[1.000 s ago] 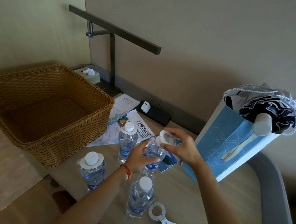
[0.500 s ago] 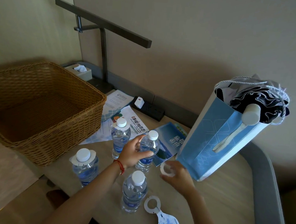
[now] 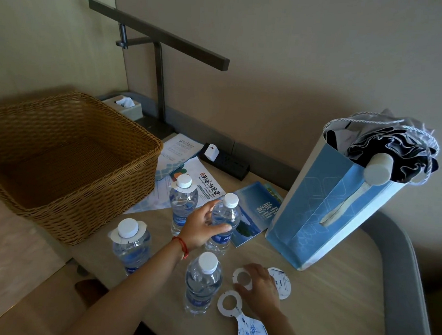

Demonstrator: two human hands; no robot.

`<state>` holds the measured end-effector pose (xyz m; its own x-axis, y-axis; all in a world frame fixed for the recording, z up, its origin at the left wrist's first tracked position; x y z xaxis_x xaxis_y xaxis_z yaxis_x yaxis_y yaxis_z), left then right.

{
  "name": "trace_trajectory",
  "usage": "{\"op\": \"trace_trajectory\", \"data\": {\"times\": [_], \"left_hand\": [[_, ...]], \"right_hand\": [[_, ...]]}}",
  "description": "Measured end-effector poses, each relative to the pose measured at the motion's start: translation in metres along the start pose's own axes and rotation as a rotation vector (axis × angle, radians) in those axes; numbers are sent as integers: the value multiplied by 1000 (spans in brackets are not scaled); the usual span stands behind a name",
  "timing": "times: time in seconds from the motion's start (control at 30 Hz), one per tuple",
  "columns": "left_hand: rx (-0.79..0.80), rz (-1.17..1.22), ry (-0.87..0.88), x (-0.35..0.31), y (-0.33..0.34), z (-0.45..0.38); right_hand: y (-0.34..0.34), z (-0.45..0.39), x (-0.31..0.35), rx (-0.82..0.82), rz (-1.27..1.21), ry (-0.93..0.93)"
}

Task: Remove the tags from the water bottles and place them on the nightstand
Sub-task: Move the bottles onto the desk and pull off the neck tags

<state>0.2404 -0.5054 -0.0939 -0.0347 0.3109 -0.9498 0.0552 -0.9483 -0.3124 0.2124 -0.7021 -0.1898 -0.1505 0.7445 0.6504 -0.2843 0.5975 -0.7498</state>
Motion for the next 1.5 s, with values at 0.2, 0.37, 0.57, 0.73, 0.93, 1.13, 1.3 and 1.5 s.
{"op": "trace_trajectory", "data": {"times": [0.2,0.37,0.57,0.73,0.93,1.13,1.3,1.5], "left_hand": [[26,-33,-16,-3,2,3],[8,-104,-32,-12,-4,13],[-198,-436,118,-56,-30,43],[-361,-652,232,-85,-51,84],[-537,-942,284,-103,-72,138],[-684,-1009,156,-95,-106,189],[-737,-972,86,-75,-129,220],[-693,-856,5,-30,-153,222]], "right_hand": [[-28,0,25,-105,-186,-59],[-70,5,71,-237,-264,-224],[-107,12,116,-296,-270,-353],[-121,23,146,-305,-272,-448],[-120,39,187,-215,-299,-569],[-101,50,220,-110,-378,-636],[-81,59,250,-59,-411,-701],[-57,63,279,-98,-340,-733]]}}
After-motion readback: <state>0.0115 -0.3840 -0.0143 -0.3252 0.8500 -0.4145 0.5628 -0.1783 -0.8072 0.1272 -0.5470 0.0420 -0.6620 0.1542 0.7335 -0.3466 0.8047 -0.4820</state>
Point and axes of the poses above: each hand's wrist, its own z-axis away from the middle knuckle, its own y-axis out of the palm, x = y × z, the point moved 8 cm from there along -z, towards the middle knuckle, and after that the axes turned 15 degrees about -z, right-handed, at the moved point
